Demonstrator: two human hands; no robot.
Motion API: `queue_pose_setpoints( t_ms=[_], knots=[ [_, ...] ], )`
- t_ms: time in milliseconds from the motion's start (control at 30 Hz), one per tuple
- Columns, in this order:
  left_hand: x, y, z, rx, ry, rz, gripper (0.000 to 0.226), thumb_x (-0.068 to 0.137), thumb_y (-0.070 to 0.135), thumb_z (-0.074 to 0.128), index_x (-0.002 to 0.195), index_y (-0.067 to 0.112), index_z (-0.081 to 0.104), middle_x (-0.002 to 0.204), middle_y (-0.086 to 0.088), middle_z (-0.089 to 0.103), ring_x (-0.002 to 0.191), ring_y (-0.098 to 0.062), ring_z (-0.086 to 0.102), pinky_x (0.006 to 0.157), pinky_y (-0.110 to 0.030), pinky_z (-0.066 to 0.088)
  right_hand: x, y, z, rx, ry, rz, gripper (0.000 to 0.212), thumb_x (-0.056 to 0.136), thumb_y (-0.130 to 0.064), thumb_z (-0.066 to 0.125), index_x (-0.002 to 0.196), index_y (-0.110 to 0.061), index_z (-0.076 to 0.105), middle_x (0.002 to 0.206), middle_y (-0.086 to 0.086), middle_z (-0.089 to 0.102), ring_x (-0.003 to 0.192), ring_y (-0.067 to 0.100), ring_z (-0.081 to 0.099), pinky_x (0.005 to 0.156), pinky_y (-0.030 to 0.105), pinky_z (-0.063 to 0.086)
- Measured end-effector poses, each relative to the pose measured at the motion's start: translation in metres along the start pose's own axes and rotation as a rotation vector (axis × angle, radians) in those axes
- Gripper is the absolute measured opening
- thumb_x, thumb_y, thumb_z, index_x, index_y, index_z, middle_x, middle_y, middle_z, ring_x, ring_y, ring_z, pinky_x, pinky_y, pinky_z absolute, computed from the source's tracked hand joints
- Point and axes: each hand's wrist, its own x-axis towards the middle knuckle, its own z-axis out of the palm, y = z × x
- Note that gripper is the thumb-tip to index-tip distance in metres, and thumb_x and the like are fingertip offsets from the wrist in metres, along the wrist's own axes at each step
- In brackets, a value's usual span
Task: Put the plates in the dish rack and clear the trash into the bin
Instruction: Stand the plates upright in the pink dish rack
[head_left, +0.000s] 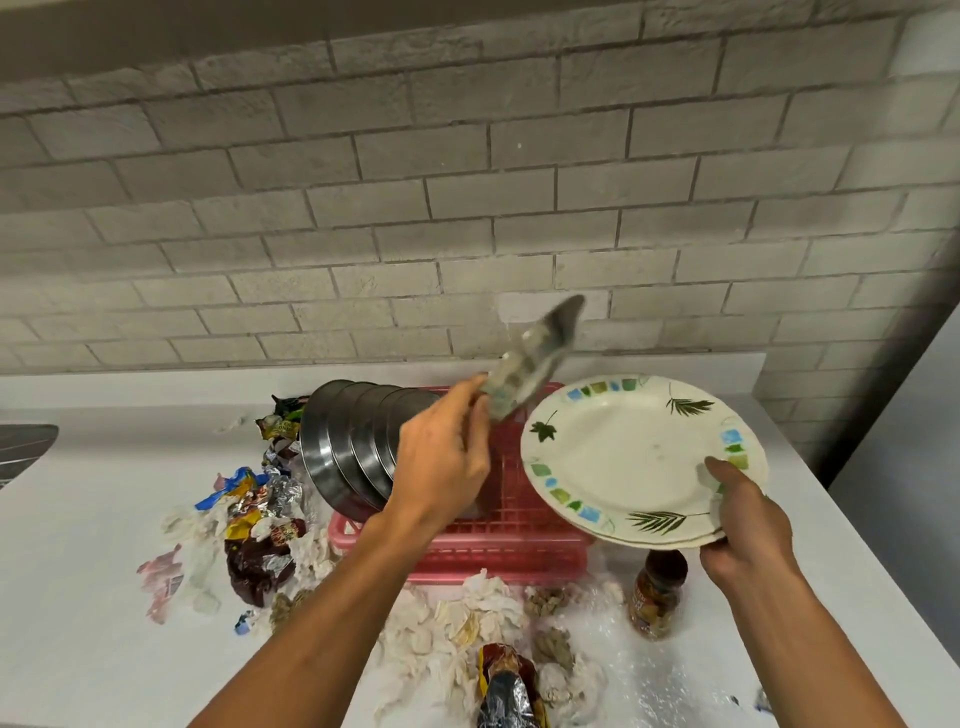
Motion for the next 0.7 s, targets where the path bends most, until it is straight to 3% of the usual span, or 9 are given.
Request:
queue_pose_setpoints(
  t_ms=[100,200,333,433,600,700],
  knots=[
    [-0.003,-0.011,0.006,-0.125,0.143,-0.248,0.019,0.103,0.017,0.053,0.12,0.019,0.061,0.087,0.018,0.069,0.07,-0.006,0.066,0.06,-0.03,0.057,0.0,-0.006,-0.002,0.035,0.042,-0.022,0.043,0.092,-0.013,0.07,0.134,-0.016,0.06,0.117,0.005,0.069,0.089,0.023,0.069,0.066,0.038,0.055],
    [-0.009,-0.022,0.018,-0.174,0.206,-0.421,0.013,0.104,0.019,0.05,0.114,0.023,0.058,0.086,0.012,0.069,0.073,-0.012,0.064,0.067,-0.039,0.057,0.001,-0.011,-0.004,0.062,0.073,-0.046,0.044,0.091,-0.013,0.07,0.134,-0.017,0.06,0.118,0.004,0.07,0.088,0.021,0.07,0.068,0.038,0.056],
    [-0.019,-0.04,0.038,-0.204,0.236,-0.596,0.013,0.104,0.018,0.05,0.113,0.023,0.057,0.089,0.012,0.068,0.079,-0.004,0.067,0.078,-0.038,0.059,0.003,-0.014,-0.008,0.073,0.085,-0.054,0.043,0.091,-0.015,0.071,0.133,-0.019,0.061,0.117,0.003,0.07,0.09,0.021,0.07,0.072,0.039,0.057],
    [-0.023,-0.049,0.05,-0.22,0.235,-0.669,0.013,0.104,0.017,0.05,0.114,0.021,0.057,0.086,0.007,0.069,0.076,-0.015,0.068,0.074,-0.041,0.058,0.004,-0.013,-0.011,0.07,0.076,-0.057,0.04,0.092,-0.015,0.07,0.13,-0.021,0.061,0.113,0.002,0.069,0.09,0.021,0.069,0.068,0.038,0.056],
    [-0.028,-0.055,0.061,-0.159,0.241,-0.698,0.011,0.104,0.014,0.049,0.11,0.02,0.055,0.077,0.002,0.065,0.065,-0.013,0.062,0.064,-0.029,0.049,0.008,-0.012,-0.014,0.072,0.054,-0.065,0.042,0.092,-0.015,0.07,0.133,-0.02,0.061,0.11,0.001,0.072,0.09,0.021,0.07,0.065,0.036,0.055],
    [-0.03,-0.062,0.066,-0.147,0.222,-0.736,0.011,0.104,0.013,0.049,0.112,0.019,0.054,0.076,0.002,0.065,0.062,-0.012,0.06,0.064,-0.029,0.048,0.01,-0.011,-0.015,0.07,0.049,-0.065,0.044,0.092,-0.016,0.07,0.134,-0.02,0.061,0.104,-0.001,0.071,0.089,0.021,0.07,0.065,0.036,0.055]
  ],
)
